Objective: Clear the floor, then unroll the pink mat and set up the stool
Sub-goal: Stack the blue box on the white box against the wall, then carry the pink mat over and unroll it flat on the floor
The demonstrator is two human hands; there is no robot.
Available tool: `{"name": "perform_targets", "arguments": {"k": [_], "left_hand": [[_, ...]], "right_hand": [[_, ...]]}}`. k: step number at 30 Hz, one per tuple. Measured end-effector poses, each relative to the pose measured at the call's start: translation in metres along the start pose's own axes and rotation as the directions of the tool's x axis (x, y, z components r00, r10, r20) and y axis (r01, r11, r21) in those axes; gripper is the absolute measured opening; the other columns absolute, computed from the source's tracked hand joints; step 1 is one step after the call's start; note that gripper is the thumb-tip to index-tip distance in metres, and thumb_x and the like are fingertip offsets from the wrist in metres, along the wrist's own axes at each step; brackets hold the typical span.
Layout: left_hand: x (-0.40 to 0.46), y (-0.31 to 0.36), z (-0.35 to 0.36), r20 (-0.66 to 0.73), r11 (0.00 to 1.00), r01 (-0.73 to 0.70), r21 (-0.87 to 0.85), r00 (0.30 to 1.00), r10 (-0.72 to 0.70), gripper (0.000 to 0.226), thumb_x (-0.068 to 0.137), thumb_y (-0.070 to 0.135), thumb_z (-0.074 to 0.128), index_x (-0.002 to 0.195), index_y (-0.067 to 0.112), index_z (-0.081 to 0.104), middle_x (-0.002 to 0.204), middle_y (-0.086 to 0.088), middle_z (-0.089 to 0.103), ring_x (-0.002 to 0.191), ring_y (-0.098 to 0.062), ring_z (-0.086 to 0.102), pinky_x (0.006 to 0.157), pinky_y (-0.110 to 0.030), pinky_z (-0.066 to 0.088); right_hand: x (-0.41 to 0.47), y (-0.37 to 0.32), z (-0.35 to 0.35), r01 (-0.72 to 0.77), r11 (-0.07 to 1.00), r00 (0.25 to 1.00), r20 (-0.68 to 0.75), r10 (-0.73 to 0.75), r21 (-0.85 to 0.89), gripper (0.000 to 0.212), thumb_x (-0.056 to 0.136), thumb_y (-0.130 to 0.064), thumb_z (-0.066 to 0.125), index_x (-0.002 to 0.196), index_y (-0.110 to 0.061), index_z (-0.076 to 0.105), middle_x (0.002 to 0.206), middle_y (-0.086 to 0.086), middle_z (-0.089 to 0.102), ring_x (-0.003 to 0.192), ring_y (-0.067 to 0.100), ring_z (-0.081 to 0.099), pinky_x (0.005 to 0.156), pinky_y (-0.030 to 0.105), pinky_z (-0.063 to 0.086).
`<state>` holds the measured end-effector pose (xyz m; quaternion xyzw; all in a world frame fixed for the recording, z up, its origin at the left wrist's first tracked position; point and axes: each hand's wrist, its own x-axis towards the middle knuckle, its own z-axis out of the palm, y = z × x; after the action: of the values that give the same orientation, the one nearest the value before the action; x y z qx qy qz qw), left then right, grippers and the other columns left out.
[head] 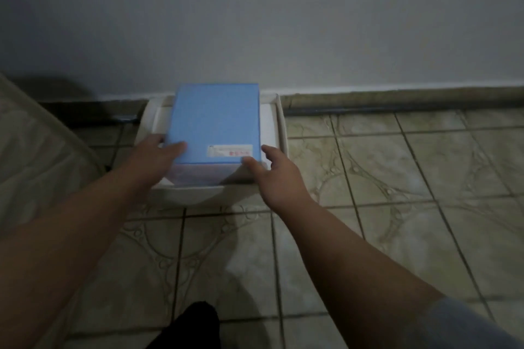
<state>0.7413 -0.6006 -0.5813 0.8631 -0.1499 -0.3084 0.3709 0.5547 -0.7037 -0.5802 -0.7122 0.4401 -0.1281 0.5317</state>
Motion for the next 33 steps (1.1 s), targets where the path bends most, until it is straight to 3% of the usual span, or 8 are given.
{"name": "perform_targets", "arguments": {"k": [3, 5, 7, 10, 12, 16, 21, 33], "left_hand": [[-0.032, 0.011, -0.009, 0.084, 0.974, 0.211, 0.085, 0.972, -0.218, 0.048, 0.091, 0.042, 0.053, 0.122, 0.005, 0.054, 0.112, -0.017, 0.057, 0.086, -0.028, 0.054, 0.076, -0.034, 0.039], [-0.059, 0.027, -0.012, 0.116, 0.945, 0.237, 0.226, 0.957, -0.267, 0.048, 0.092, 0.039, 0.053, 0.123, 0.003, 0.054, 0.121, -0.024, 0.056, 0.095, -0.033, 0.055, 0.08, -0.038, 0.042], [-0.094, 0.051, -0.011, 0.178, 0.916, 0.111, 0.385, 0.965, -0.192, 0.038, 0.094, 0.031, 0.052, 0.122, 0.005, 0.056, 0.127, -0.023, 0.054, 0.109, -0.035, 0.053, 0.088, -0.038, 0.041], [-0.161, 0.099, -0.006, 0.324, 0.855, -0.064, 0.515, 0.938, -0.125, 0.018, 0.092, 0.033, 0.054, 0.092, 0.016, 0.062, 0.096, -0.006, 0.059, 0.094, -0.023, 0.052, 0.073, -0.029, 0.037], [-0.207, 0.129, -0.002, 0.452, 0.811, -0.165, 0.561, 0.882, -0.133, 0.024, 0.09, 0.038, 0.054, 0.085, 0.016, 0.061, 0.088, -0.003, 0.06, 0.092, -0.023, 0.056, 0.069, -0.028, 0.037], [-0.306, 0.182, 0.0, 0.621, 0.72, -0.316, 0.617, 0.757, -0.201, 0.048, 0.089, 0.044, 0.053, 0.127, 0.014, 0.053, 0.13, -0.006, 0.056, 0.117, -0.023, 0.053, 0.091, -0.028, 0.041], [-0.431, 0.244, -0.029, 0.736, 0.653, -0.482, 0.584, 0.654, -0.175, 0.049, 0.086, 0.049, 0.052, 0.127, 0.023, 0.051, 0.126, -0.001, 0.058, 0.103, -0.015, 0.055, 0.079, -0.028, 0.041], [-0.59, 0.322, -0.114, 0.853, 0.441, -0.734, 0.516, 0.483, -0.195, 0.05, 0.09, 0.049, 0.049, 0.131, 0.021, 0.047, 0.132, -0.001, 0.055, 0.111, -0.015, 0.055, 0.082, -0.024, 0.039]], "right_hand": [[-0.046, 0.004, -0.03, -0.081, 0.99, 0.997, 0.007, 0.083, -0.113, 0.047, 0.091, -0.034, 0.055, 0.134, -0.016, 0.05, 0.137, 0.005, 0.052, 0.124, 0.019, 0.049, 0.089, 0.019, 0.032], [-0.081, 0.002, -0.056, -0.164, 0.976, 0.986, 0.016, 0.168, -0.143, 0.046, 0.092, -0.034, 0.054, 0.135, -0.016, 0.05, 0.14, 0.004, 0.05, 0.126, 0.017, 0.046, 0.093, 0.016, 0.029], [-0.118, -0.007, -0.084, -0.235, 0.96, 0.971, 0.009, 0.239, -0.153, 0.044, 0.093, -0.035, 0.052, 0.133, -0.016, 0.052, 0.139, 0.004, 0.051, 0.126, 0.016, 0.047, 0.092, 0.017, 0.03], [-0.18, -0.034, -0.124, -0.334, 0.932, 0.941, 0.007, 0.339, -0.142, 0.04, 0.094, -0.036, 0.05, 0.13, -0.02, 0.055, 0.135, 0.001, 0.053, 0.116, 0.014, 0.052, 0.086, 0.018, 0.032], [-0.225, -0.057, -0.149, -0.399, 0.909, 0.916, -0.004, 0.401, -0.118, 0.036, 0.094, -0.036, 0.05, 0.126, -0.021, 0.057, 0.131, 0.001, 0.056, 0.11, 0.013, 0.054, 0.082, 0.018, 0.033], [-0.318, -0.114, -0.195, -0.489, 0.868, 0.872, -0.007, 0.49, -0.087, 0.036, 0.093, -0.037, 0.051, 0.125, -0.021, 0.058, 0.129, 0.001, 0.057, 0.109, 0.013, 0.055, 0.077, 0.016, 0.032], [-0.43, -0.181, -0.243, -0.578, 0.815, 0.816, -0.004, 0.579, -0.037, 0.039, 0.093, -0.04, 0.049, 0.125, -0.021, 0.058, 0.129, 0.002, 0.059, 0.113, 0.016, 0.056, 0.087, 0.023, 0.039], [-0.617, -0.284, -0.297, -0.705, 0.707, 0.701, -0.096, 0.706, 0.051, 0.04, 0.092, -0.043, 0.048, 0.124, -0.022, 0.057, 0.126, 0.001, 0.06, 0.11, 0.015, 0.056, 0.079, 0.022, 0.036]]}}
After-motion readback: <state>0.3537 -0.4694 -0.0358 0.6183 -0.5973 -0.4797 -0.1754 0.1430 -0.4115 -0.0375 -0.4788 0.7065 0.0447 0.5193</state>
